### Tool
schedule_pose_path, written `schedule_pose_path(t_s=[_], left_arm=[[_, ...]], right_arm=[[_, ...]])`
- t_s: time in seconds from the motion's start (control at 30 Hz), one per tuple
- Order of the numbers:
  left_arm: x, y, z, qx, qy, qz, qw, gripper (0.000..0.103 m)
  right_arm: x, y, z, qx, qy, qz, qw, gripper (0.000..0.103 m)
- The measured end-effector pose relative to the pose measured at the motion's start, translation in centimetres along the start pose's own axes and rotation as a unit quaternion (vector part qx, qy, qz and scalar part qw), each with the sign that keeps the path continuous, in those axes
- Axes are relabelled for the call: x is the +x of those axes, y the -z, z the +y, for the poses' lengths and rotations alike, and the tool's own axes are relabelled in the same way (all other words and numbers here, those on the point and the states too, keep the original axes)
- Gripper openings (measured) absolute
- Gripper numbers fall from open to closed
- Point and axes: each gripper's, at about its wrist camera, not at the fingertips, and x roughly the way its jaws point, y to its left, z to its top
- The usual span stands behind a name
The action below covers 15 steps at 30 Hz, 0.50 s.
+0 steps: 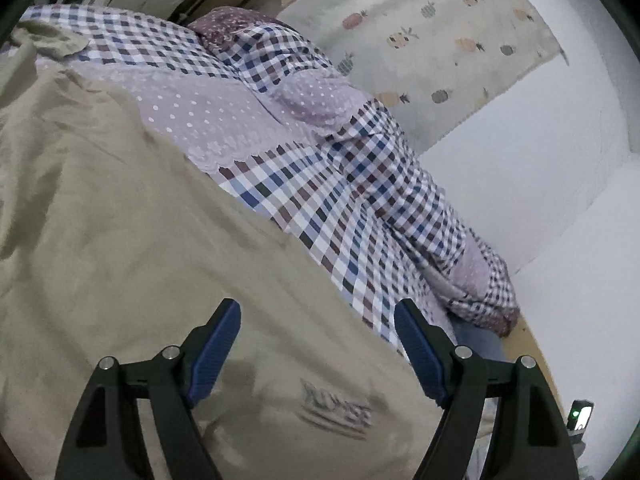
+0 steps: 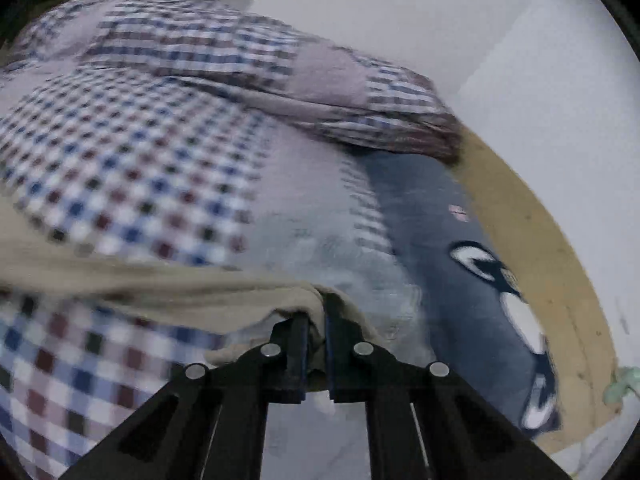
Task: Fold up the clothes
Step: 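Grasp the shirt hem with the right gripper and pull it across the sheet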
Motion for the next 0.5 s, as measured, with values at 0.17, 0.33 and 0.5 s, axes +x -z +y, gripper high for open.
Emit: schedule_pose_path(t_s=[0.17,0.33,0.5], left_arm=[[0.3,-0.2,0.2,-0.013,0.013,0.009,0.9998,0.082],[0.6,-0.1,-0.1,-0.017,0.029,0.028,0.9990,0.082],[1.1,-0.1,-0.3,-0.005,0.034,0.057,0.9978,0.082]], right_arm=[[1.7,0.0,-5.6,0.001,0.044,0.032,0.999,0.004],[3.7,3.5,-7.4,-0.006,0.069,0.090,0.994,0.004],[6.1,7.9,-7.1,-0.004,0.040,0.156,0.987,0.003]])
